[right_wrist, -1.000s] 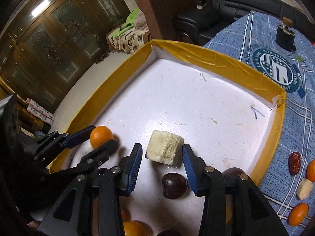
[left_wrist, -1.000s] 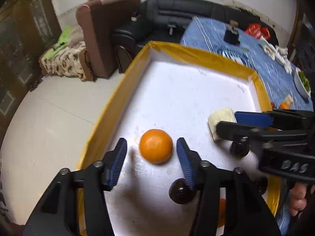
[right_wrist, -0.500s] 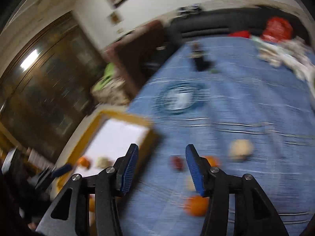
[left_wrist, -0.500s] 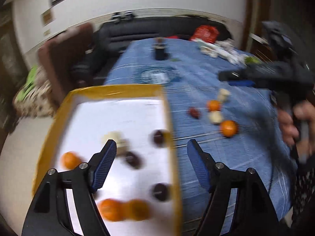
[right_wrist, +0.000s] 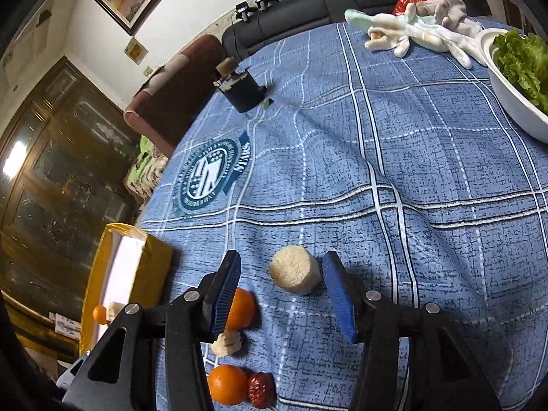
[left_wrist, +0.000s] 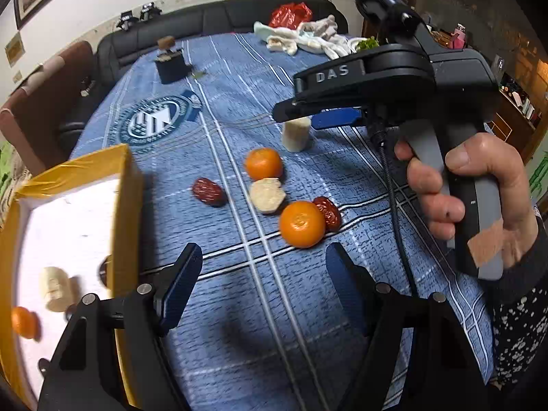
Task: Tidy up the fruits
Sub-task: 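Grasp another mandarin with the left gripper while the right gripper grasps a round yam slice, then carry the mandarin and yam slice into the tray and open both grippers, then return both tools to the tablecloth and grasp a red date with each gripper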
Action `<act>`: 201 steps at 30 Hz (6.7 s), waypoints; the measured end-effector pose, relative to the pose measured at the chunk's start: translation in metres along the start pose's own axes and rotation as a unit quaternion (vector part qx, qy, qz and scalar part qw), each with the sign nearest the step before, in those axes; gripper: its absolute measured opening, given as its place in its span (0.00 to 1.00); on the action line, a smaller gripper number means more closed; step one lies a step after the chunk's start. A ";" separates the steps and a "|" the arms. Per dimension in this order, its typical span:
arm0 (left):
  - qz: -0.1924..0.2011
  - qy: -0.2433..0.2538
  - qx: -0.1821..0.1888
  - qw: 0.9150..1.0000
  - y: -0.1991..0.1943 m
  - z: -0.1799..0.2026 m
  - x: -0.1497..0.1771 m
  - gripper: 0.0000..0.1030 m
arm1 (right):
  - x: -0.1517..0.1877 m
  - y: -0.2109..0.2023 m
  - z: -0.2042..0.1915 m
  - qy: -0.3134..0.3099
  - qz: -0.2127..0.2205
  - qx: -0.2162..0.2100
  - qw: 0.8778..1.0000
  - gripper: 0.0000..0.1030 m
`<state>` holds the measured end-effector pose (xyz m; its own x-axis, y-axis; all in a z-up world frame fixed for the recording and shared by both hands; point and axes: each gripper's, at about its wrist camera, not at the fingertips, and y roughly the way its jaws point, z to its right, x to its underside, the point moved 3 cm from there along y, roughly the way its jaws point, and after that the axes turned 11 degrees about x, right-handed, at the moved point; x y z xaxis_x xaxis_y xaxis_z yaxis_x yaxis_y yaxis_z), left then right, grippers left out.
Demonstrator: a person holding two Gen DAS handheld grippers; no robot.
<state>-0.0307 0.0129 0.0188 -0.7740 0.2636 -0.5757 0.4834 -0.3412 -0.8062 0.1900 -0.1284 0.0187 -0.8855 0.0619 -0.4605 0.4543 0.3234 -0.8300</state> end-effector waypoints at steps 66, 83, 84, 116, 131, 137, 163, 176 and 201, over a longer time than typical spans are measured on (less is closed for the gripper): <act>0.130 -0.161 -0.134 0.969 -0.134 -0.140 0.095 0.31 | 0.082 -0.057 -0.173 -0.170 0.005 -0.202 0.964 0.31; 0.118 -0.194 -0.177 0.958 -0.148 -0.179 0.137 0.31 | 0.150 -0.017 -0.273 -0.235 -0.071 -0.192 0.950 0.31; 0.114 -0.196 -0.178 0.958 -0.148 -0.181 0.140 0.31 | 0.152 -0.012 -0.275 -0.237 -0.077 -0.182 0.951 0.31; 0.101 -0.075 -0.150 0.981 -0.141 -0.091 0.084 0.72 | 0.074 -0.057 -0.141 -0.164 0.020 -0.133 0.977 0.51; 0.026 0.025 -0.057 0.998 -0.048 -0.015 0.004 0.72 | 0.060 -0.034 -0.008 -0.074 -0.071 -0.126 0.987 0.33; 0.003 -0.008 -0.047 0.999 -0.024 -0.028 -0.013 0.72 | 0.070 -0.020 -0.016 -0.103 -0.076 -0.067 0.989 0.25; 0.005 -0.294 0.057 0.954 0.036 -0.080 -0.040 0.49 | 0.071 -0.019 -0.002 -0.075 -0.083 -0.096 0.989 0.18; 0.021 -0.315 0.047 0.948 0.043 -0.086 -0.039 0.48 | 0.069 -0.017 -0.003 -0.078 -0.082 -0.096 0.989 0.18; 0.050 -0.300 -0.013 0.952 0.046 -0.078 -0.038 0.30 | 0.070 -0.017 -0.003 -0.073 -0.081 -0.094 0.990 0.18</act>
<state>0.0524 0.0575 -0.0070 -0.8138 -0.3359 -0.4742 0.5713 -0.3131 -0.7587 0.1199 -0.1265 0.0016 -0.9160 -0.1374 -0.3770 0.2686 0.4881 -0.8304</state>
